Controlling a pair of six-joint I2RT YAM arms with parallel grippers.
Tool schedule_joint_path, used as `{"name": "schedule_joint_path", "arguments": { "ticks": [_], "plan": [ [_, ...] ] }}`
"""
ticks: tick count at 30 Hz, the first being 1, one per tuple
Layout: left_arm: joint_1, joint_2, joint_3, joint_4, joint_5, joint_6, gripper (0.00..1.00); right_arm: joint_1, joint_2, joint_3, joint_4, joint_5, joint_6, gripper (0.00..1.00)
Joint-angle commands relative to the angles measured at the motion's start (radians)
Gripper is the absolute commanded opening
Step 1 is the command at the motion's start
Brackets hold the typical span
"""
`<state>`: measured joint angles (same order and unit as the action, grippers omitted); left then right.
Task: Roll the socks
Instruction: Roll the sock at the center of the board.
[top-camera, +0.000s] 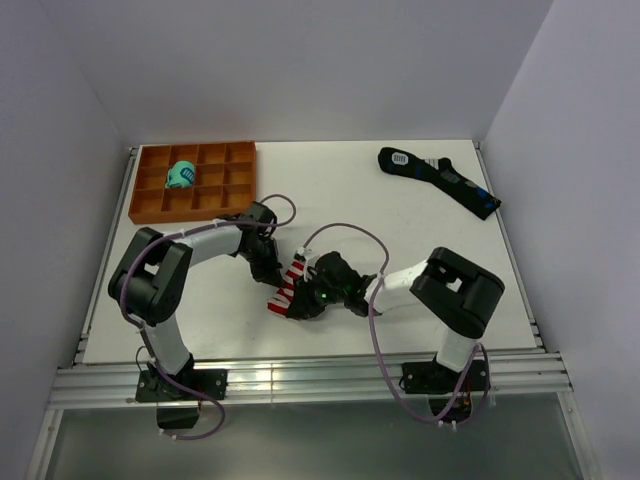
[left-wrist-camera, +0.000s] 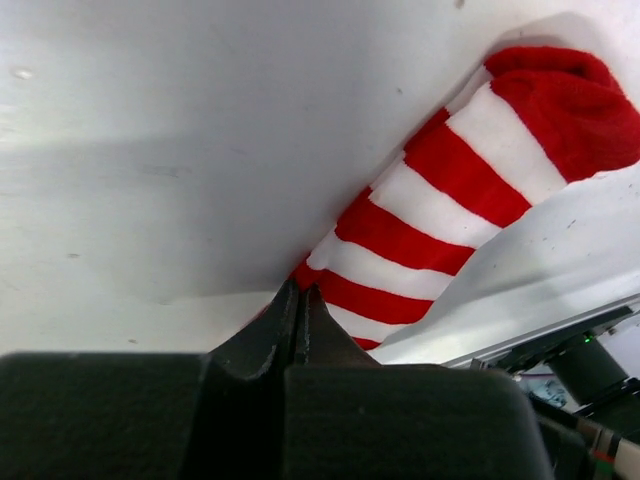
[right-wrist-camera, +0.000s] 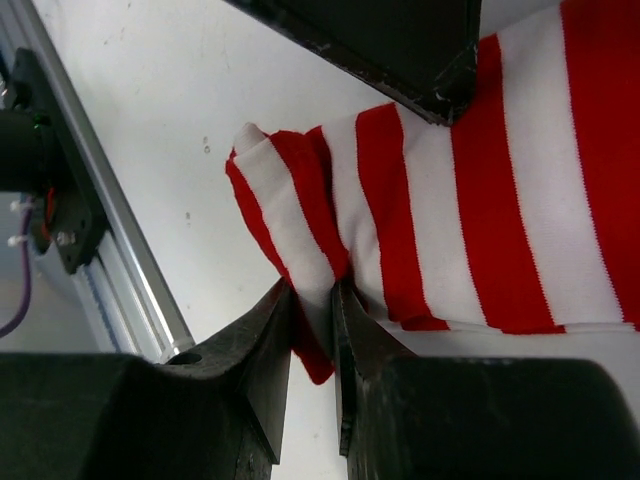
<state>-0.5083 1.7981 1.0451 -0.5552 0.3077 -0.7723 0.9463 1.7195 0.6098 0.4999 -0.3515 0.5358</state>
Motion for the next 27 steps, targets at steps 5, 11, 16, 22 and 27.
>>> {"name": "schedule_joint_path", "arguments": {
  "ticks": [5, 11, 16, 22, 27],
  "plan": [
    [0.034, 0.037, -0.029, 0.032, -0.148, -0.001, 0.00, -0.132, 0.115, 0.079, -0.348, -0.214, -0.117, 0.16],
    [0.037, -0.011, -0.046, 0.077, -0.127, -0.009, 0.06, -0.176, 0.199, 0.194, -0.488, -0.326, -0.168, 0.16],
    [0.036, -0.046, -0.034, 0.084, -0.137, 0.001, 0.35, -0.184, 0.255, 0.252, -0.552, -0.386, -0.201, 0.15],
    [0.039, -0.181, -0.086, 0.098, -0.171, -0.038, 0.42, -0.208, 0.281, 0.268, -0.580, -0.438, -0.214, 0.16],
    [0.044, -0.311, -0.209, 0.164, -0.154, -0.053, 0.45, -0.227, 0.324, 0.292, -0.609, -0.454, -0.218, 0.16]
  ]
}}
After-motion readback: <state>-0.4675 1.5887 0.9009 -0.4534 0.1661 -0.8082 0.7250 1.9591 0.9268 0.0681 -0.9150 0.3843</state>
